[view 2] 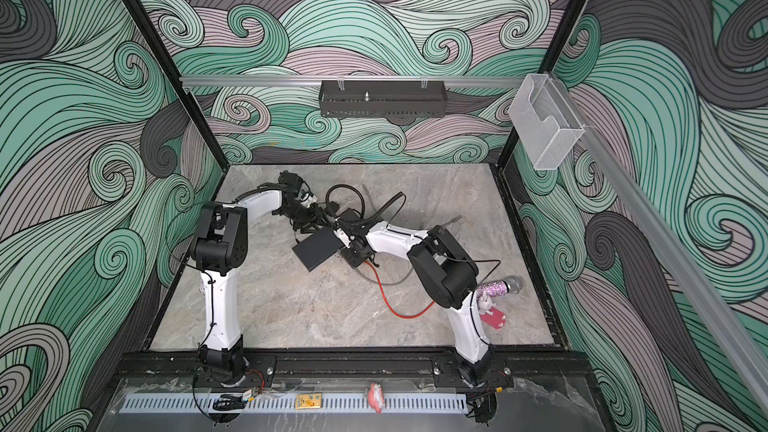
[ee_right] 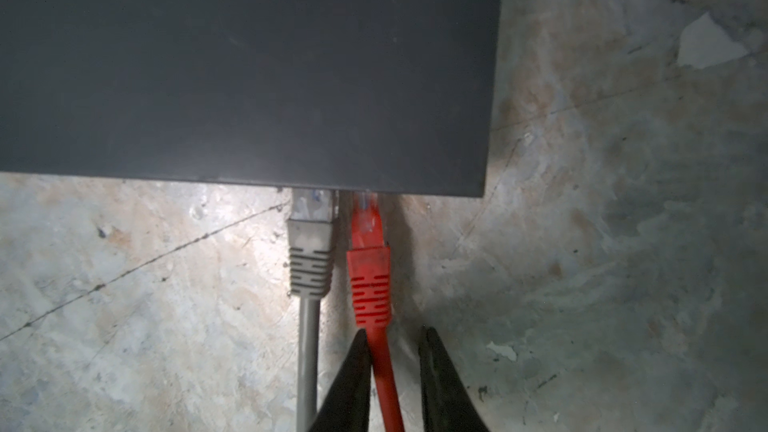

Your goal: Insert the plug into the switch port

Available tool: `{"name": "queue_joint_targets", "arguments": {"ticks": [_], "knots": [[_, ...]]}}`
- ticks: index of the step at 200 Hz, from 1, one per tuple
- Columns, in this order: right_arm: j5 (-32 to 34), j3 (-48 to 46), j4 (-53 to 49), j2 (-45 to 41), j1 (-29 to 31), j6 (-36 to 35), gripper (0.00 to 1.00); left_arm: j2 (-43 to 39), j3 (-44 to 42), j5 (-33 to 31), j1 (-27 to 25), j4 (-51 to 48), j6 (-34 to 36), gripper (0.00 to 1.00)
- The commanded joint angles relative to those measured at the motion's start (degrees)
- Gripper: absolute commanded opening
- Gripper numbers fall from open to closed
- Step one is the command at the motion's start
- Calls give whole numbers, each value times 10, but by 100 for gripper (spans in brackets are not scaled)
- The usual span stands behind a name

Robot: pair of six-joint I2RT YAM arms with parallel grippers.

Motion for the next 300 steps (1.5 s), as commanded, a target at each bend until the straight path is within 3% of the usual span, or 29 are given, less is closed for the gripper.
{"name": "queue_joint_targets", "arguments": {"ticks": [1, 83, 246, 300], "knots": [[0, 9, -6, 9, 3, -6, 23, 6, 2, -2, -2, -23, 7, 52], [-2, 0, 5, -2, 4, -7, 9, 5, 0, 0, -2, -21, 6, 52], [23, -64, 67, -58, 3, 14, 5, 5, -3, 3, -1, -16, 5, 52], [11, -47, 68, -42, 3, 13, 5, 4, -3, 4, -2, -16, 5, 52]]}}
